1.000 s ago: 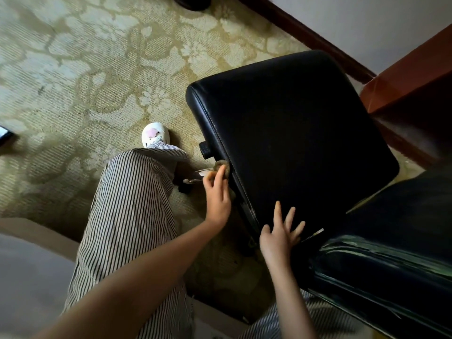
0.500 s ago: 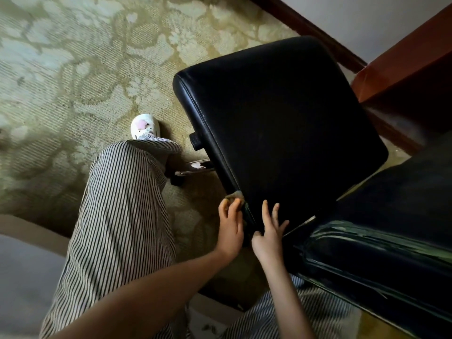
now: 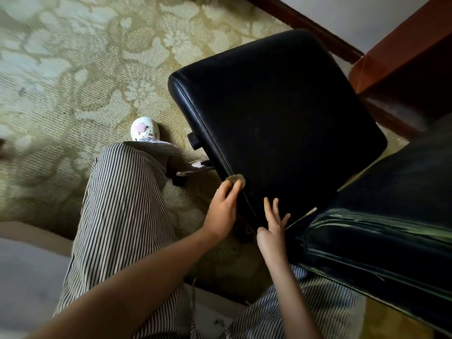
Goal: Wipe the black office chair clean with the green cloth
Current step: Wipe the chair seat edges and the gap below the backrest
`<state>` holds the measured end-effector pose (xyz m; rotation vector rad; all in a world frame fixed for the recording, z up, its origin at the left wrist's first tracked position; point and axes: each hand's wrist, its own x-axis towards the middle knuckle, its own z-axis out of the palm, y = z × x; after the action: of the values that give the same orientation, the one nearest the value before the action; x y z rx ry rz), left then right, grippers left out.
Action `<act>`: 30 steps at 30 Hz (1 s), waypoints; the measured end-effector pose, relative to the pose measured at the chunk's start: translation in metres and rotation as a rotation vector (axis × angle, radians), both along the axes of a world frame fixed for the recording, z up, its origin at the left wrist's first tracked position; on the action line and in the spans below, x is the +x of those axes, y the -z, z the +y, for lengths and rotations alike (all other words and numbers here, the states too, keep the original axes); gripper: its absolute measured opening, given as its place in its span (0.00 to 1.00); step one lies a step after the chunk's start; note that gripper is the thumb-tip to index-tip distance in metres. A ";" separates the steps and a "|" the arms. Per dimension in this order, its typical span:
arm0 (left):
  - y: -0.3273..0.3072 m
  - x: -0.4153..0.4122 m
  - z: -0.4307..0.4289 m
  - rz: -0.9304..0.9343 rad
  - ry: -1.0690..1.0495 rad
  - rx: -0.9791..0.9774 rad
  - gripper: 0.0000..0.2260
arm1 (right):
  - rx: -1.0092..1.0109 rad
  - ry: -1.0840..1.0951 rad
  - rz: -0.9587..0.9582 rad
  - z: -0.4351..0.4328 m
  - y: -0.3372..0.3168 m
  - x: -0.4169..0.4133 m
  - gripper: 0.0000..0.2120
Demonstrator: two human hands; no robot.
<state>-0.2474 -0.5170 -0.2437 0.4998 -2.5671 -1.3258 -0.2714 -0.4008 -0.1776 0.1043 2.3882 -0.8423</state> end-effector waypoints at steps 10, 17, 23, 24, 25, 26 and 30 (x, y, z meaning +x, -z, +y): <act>0.010 0.029 0.024 0.110 0.500 -0.278 0.21 | -0.088 0.060 0.033 0.009 0.000 -0.002 0.27; -0.012 -0.018 -0.025 0.024 0.170 -0.472 0.23 | -0.045 -0.033 0.057 0.021 0.001 -0.003 0.28; -0.042 -0.069 -0.054 -0.221 -0.144 -0.325 0.22 | -0.051 -0.059 0.034 0.022 0.001 -0.005 0.26; -0.044 -0.073 -0.050 -0.210 -0.136 -0.356 0.22 | -0.051 -0.060 0.037 0.022 0.001 -0.006 0.25; -0.045 -0.076 -0.043 -0.178 -0.101 -0.387 0.21 | -0.050 -0.060 0.040 0.022 0.002 -0.007 0.25; -0.046 -0.075 -0.033 -0.128 -0.034 -0.425 0.21 | -0.044 -0.062 0.044 0.023 0.002 -0.007 0.25; -0.038 -0.066 -0.004 -0.043 0.223 -0.569 0.19 | 0.002 -0.092 0.065 0.031 0.001 -0.010 0.25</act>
<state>-0.3139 -0.5207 -0.2062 0.1386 -2.9229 -0.5773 -0.2810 -0.3699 -0.1791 -0.0320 2.4340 -0.8115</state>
